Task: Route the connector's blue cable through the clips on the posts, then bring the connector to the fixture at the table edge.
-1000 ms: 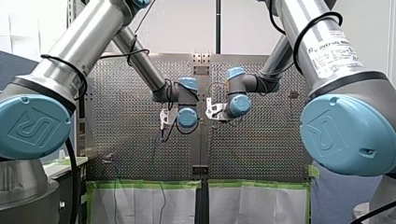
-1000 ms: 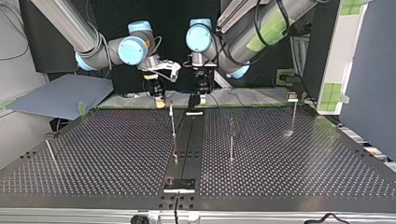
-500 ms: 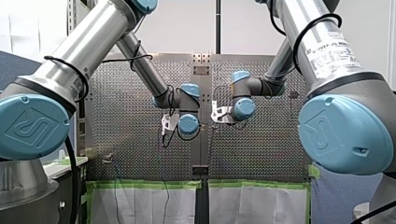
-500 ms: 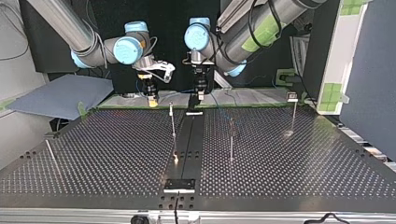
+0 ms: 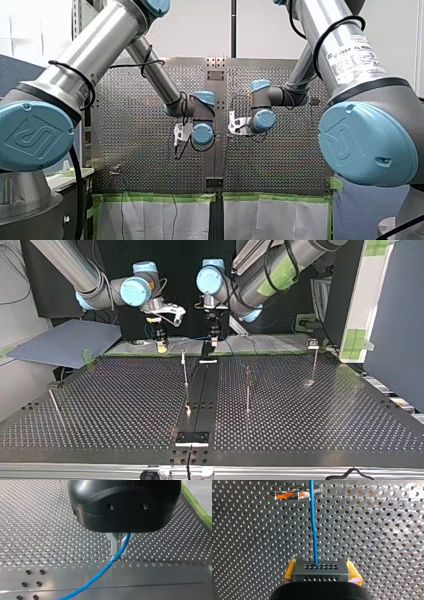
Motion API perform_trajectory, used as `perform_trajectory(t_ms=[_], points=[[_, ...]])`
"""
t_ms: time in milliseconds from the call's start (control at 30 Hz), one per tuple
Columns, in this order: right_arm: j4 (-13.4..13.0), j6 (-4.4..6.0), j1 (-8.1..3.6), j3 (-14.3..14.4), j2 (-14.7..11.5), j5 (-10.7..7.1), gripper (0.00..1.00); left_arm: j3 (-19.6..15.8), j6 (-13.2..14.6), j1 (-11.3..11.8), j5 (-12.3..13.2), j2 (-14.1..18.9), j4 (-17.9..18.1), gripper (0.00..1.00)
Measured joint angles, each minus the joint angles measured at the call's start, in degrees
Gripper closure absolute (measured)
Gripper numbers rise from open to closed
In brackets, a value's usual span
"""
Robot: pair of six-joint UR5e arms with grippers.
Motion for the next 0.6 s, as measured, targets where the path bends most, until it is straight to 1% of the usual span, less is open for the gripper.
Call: perform_trajectory(t_ms=[133,233,367,467,600], points=[[-0.84,-0.08,0.03,0.50,0.10,-0.42,1.00,0.97,-0.93,-0.14,-0.02,-1.59,-0.16,0.93],[-0.89,-0.13,0.23,0.61,0.16,-0.86,1.00,1.51,-1.61,-0.18,0.07,-2.61,0.19,0.93],[-0.57,-0.15,0.29,0.71,0.27,-1.44,1.00,2.16,-1.86,-0.23,0.18,-3.02,0.10,0.93],[-0.79,0.06,0.15,1.20,0.34,-1.57,1.00,2.29,-1.95,-0.24,0.20,-3.19,0.02,0.93],[-1.60,0.68,-0.33,1.75,0.36,-1.61,1.00,2.32,-2.03,-0.32,0.28,-3.46,-0.08,0.93]])
